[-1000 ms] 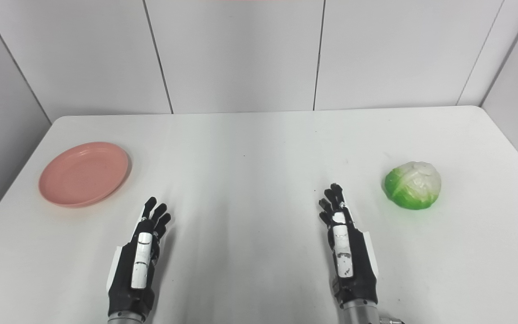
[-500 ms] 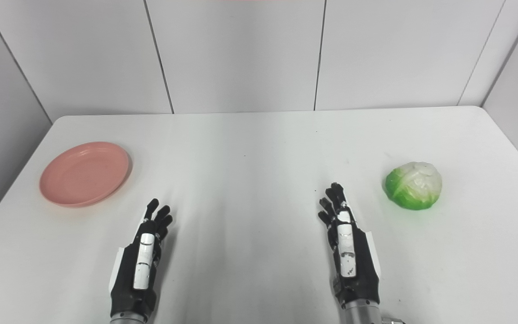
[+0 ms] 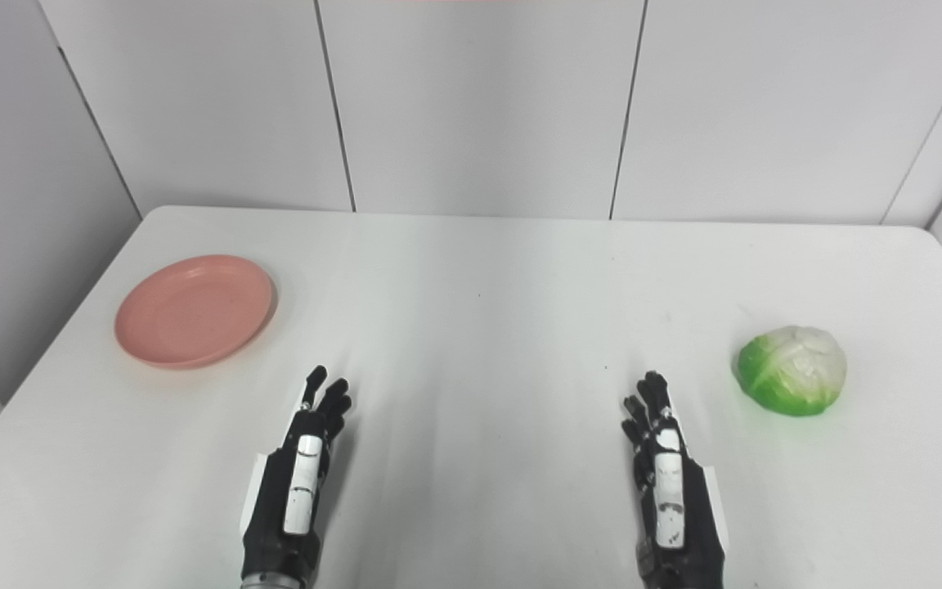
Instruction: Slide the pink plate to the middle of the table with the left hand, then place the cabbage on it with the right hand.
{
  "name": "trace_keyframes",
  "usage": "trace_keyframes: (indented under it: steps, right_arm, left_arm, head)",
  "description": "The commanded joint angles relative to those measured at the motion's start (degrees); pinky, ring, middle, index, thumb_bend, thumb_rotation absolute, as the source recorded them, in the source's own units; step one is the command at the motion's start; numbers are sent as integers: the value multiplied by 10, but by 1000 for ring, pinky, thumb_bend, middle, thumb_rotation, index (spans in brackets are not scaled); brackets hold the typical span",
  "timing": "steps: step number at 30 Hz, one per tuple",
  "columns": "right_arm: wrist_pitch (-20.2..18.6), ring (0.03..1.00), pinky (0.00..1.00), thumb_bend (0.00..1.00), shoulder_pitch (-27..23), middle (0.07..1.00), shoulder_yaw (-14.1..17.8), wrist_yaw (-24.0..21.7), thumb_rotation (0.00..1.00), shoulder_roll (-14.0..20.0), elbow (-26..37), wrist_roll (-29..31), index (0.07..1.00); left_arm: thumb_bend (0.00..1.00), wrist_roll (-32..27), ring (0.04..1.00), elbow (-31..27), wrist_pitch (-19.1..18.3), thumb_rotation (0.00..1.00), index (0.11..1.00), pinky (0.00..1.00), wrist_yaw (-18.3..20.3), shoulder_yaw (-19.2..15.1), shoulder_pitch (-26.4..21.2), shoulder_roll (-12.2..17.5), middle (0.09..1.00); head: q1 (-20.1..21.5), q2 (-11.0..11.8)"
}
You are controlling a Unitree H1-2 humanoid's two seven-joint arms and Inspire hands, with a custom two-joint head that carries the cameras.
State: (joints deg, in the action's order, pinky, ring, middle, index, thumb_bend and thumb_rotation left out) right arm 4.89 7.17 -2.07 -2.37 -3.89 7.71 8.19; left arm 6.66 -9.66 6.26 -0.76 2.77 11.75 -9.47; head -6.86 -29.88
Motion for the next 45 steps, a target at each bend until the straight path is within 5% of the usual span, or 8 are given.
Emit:
trace_keyframes:
  steps: [1, 21, 33, 35, 45]
  right_arm:
    - [13, 968, 999, 741, 28, 983, 8, -7, 1000, 16, -16, 4, 973]
    - [50, 982, 1000, 701, 9, 1000, 23, -29, 1000, 17, -86, 3, 1000]
    - [60, 985, 1000, 713, -1, 1000, 20, -25, 1000, 16, -115, -10, 1000]
    - [64, 978, 1000, 710, -2, 994, 18, -24, 1000, 13, -119, -14, 1000]
    - [63, 976, 996, 713, 1, 987, 9, -18, 1000, 0, -110, -22, 999]
  left_arm:
    - [551, 10, 921, 14, 14, 971, 936, 940, -2, 12, 18, 8, 922]
    - [459, 6, 911, 61, 66, 949, 930, 902, -15, 12, -1, 9, 909]
    - [655, -33, 836, -29, 47, 865, 883, 816, -10, -22, -49, 30, 881]
    - [767, -29, 815, -45, 42, 873, 864, 777, -11, -38, -76, 40, 867]
    - [796, -21, 766, -52, 33, 910, 868, 752, -20, -76, -182, 104, 808]
  head:
    - [-8, 8]
    - [-27, 75]
    - [-21, 92]
    - [-23, 93]
    - [-15, 94]
